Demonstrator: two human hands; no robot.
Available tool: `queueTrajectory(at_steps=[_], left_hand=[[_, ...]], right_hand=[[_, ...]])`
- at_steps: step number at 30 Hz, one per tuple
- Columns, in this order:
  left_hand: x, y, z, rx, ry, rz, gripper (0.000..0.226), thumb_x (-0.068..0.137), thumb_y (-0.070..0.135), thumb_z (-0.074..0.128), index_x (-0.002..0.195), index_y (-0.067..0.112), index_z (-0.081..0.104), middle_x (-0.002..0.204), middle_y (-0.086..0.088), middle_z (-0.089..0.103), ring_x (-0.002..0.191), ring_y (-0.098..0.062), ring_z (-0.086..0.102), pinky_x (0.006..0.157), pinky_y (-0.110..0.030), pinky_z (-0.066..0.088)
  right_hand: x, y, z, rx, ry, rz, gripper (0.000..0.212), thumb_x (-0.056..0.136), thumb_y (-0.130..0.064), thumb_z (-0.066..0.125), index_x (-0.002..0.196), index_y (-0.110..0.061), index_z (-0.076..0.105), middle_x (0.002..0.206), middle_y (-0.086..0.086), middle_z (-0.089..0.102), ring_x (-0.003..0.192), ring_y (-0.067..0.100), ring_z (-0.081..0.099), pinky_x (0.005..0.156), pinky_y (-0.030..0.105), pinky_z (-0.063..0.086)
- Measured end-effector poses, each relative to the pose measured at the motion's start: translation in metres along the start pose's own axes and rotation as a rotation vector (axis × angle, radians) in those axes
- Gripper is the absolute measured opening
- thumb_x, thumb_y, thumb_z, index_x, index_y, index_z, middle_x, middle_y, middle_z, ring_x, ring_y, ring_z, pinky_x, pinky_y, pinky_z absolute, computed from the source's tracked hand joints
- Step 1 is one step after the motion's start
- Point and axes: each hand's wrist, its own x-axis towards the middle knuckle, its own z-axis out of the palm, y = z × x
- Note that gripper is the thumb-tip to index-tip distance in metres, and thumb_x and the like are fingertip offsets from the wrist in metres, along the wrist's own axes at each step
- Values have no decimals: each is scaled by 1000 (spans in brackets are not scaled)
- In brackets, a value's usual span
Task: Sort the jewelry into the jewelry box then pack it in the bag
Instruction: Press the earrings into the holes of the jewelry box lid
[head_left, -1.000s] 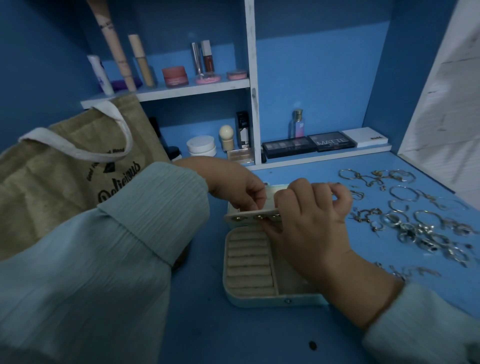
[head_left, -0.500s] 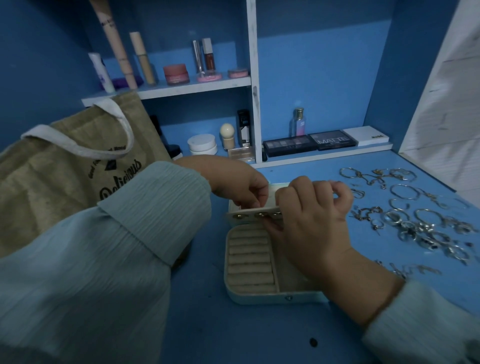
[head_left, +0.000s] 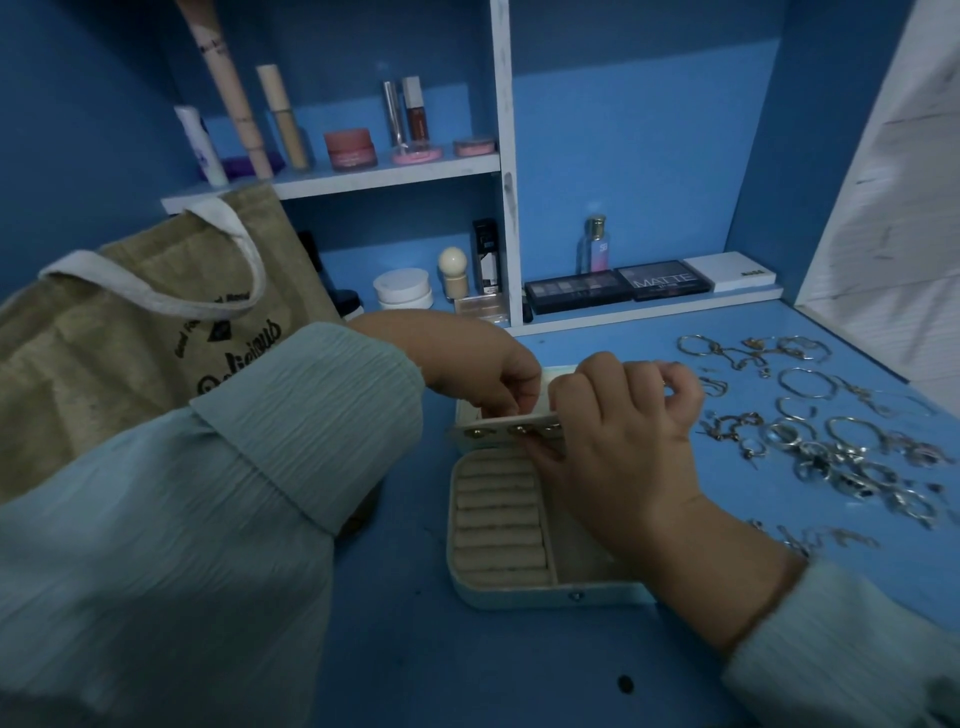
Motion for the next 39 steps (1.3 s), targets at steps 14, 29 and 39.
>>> queueTrajectory(at_steps=[14, 29, 39], left_hand=[[1, 15, -10, 210, -54, 19, 20, 93, 17, 52, 111, 22, 60, 89, 10, 58, 68, 1, 47, 81, -23, 43], [1, 1, -9, -35, -113, -37, 19, 90, 29, 58, 76, 41, 54, 82, 18, 59, 76, 2, 53, 76, -14, 40], [4, -1, -9, -77, -232, -56, 8, 92, 29, 54, 88, 36, 55, 83, 21, 54, 77, 6, 49, 71, -10, 34]], right_hand=[[0, 0, 0, 0, -8, 0, 38, 78, -46, 60, 84, -14, 41, 77, 5, 50, 76, 22, 33, 83, 41, 28], [0, -2, -1, 7, 2, 17, 40, 78, -48, 63, 81, -15, 41, 75, 6, 52, 74, 22, 34, 83, 42, 29], [1, -2, -1, 1, -3, -1, 36, 79, -47, 59, 81, -16, 41, 75, 4, 50, 75, 22, 34, 82, 42, 29]])
